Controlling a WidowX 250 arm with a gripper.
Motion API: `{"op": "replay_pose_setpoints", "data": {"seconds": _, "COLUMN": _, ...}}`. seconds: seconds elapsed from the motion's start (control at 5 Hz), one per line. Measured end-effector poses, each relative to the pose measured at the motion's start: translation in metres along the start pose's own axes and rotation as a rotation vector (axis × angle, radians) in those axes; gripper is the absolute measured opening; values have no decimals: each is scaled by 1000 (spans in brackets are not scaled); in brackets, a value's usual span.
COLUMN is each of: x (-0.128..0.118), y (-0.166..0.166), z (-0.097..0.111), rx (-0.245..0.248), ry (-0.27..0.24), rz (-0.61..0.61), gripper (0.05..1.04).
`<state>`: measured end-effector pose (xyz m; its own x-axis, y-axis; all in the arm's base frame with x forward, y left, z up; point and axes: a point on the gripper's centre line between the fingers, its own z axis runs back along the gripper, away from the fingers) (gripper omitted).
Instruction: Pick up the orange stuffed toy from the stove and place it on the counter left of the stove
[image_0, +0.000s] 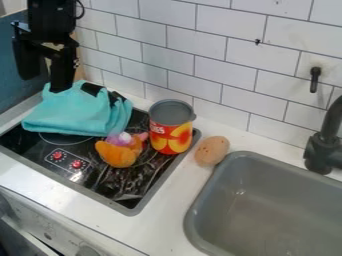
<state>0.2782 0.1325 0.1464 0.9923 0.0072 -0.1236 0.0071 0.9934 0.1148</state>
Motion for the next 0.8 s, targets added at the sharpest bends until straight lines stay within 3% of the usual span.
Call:
{"op": "replay_pose_setpoints", "data": {"seconds": 0.2, "x": 1, "y": -3, "z": -9, "rx": -17, "ry": 29, "rz": -7, "gripper": 1001}}
{"op": "replay_pose_setpoints", "data": {"seconds": 0.4, "x": 8, "y": -15, "z": -9, "rx": -43, "ry": 3, "rz": -28, "gripper": 1001}}
{"op": "replay_pose_setpoints", "data": {"seconds": 0.6, "x": 16, "y": -35, "z": -6, "rx": -35, "ry": -9, "rz": -86, "gripper": 1001}}
{"op": "replay_pose_setpoints", "data": {"seconds": 0.8, "x": 23, "y": -40, "z": -5, "rx": -58, "ry": -50, "rz": -65, "gripper": 1001}}
